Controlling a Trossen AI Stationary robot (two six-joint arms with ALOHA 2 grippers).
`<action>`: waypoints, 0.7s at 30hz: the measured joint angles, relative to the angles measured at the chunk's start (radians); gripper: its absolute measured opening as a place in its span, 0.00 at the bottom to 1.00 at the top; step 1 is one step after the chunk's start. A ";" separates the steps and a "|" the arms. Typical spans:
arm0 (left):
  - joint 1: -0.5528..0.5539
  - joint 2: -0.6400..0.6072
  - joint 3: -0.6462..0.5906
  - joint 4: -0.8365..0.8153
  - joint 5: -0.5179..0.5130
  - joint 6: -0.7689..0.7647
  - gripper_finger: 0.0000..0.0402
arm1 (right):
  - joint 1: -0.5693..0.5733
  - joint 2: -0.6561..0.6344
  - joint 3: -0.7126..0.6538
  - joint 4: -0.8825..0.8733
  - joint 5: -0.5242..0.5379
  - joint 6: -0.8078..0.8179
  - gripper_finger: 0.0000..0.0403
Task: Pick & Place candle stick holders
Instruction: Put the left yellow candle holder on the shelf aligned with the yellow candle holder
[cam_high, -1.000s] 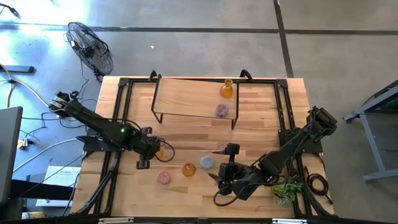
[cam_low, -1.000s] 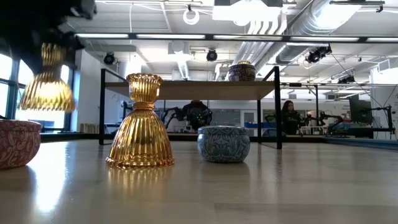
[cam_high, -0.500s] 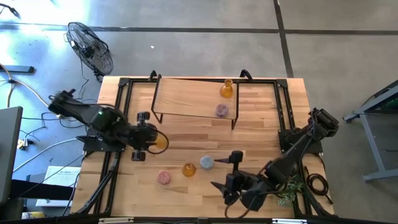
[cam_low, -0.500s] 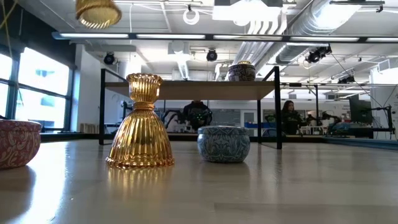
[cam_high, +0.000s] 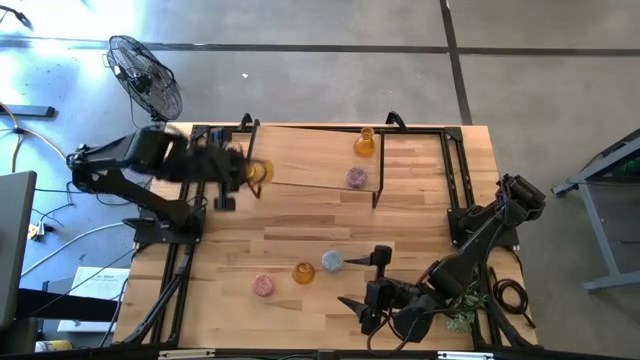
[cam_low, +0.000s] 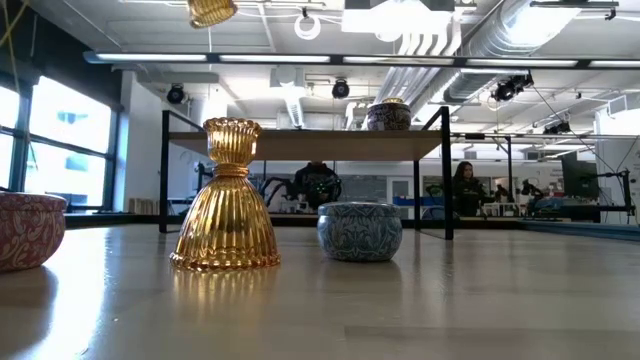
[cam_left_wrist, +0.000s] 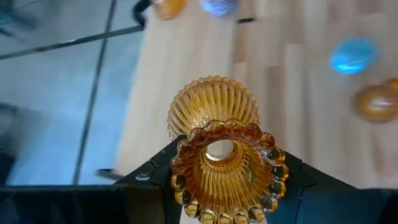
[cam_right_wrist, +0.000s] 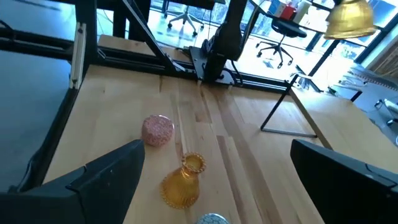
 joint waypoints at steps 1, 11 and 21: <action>0.045 0.010 0.013 0.002 0.025 0.039 0.37 | 0.000 0.000 0.000 0.000 0.000 0.012 0.99; 0.472 0.170 0.135 0.018 0.241 0.289 0.37 | 0.018 0.012 0.000 0.025 0.011 0.058 0.99; 0.793 0.374 0.157 0.014 0.513 0.349 0.37 | 0.019 0.040 0.000 0.060 0.005 0.062 0.99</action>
